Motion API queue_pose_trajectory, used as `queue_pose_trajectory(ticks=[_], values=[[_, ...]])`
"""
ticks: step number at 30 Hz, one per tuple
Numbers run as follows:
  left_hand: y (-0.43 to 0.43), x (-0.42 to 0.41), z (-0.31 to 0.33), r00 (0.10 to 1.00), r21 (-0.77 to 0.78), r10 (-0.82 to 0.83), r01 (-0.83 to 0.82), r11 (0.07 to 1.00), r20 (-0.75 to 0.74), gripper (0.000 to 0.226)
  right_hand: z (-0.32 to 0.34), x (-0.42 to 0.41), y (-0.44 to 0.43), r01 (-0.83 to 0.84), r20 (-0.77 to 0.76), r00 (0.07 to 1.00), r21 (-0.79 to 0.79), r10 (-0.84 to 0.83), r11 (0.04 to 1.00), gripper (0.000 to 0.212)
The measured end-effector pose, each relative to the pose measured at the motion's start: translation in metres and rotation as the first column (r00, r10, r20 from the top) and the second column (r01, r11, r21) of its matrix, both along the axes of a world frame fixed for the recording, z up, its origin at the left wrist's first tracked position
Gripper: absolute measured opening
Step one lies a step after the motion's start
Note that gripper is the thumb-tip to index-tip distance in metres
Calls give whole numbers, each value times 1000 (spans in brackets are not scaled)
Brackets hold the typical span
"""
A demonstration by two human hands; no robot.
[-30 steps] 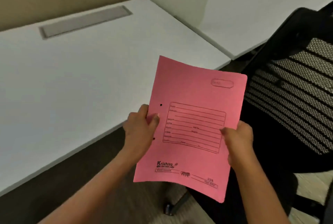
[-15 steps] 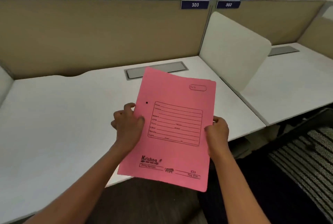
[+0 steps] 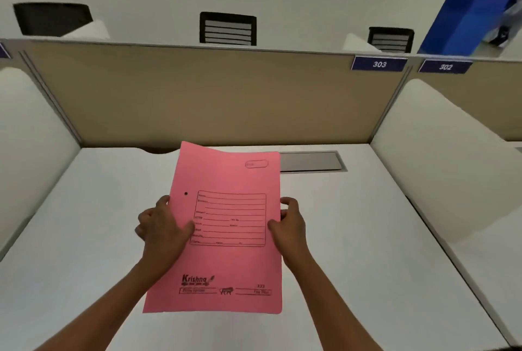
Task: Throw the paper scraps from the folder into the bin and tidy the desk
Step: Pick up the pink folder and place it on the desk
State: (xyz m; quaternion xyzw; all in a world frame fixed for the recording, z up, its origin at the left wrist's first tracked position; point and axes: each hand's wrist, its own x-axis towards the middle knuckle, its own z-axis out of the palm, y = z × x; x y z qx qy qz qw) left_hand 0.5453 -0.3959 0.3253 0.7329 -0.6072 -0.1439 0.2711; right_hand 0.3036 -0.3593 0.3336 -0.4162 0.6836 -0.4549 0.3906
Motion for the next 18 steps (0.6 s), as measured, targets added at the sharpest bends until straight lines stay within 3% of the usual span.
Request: queue_pose_trajectory(ticks=[7, 18], values=[[-100, 4, -13, 997, 82, 77, -78, 994, 15, 75, -14, 0, -123, -198, -4, 980, 66, 198, 978, 48], [-253, 37, -89, 984, 280, 78, -122, 952, 163, 78, -85, 33, -277, -267, -49, 961, 87, 272, 960, 37]])
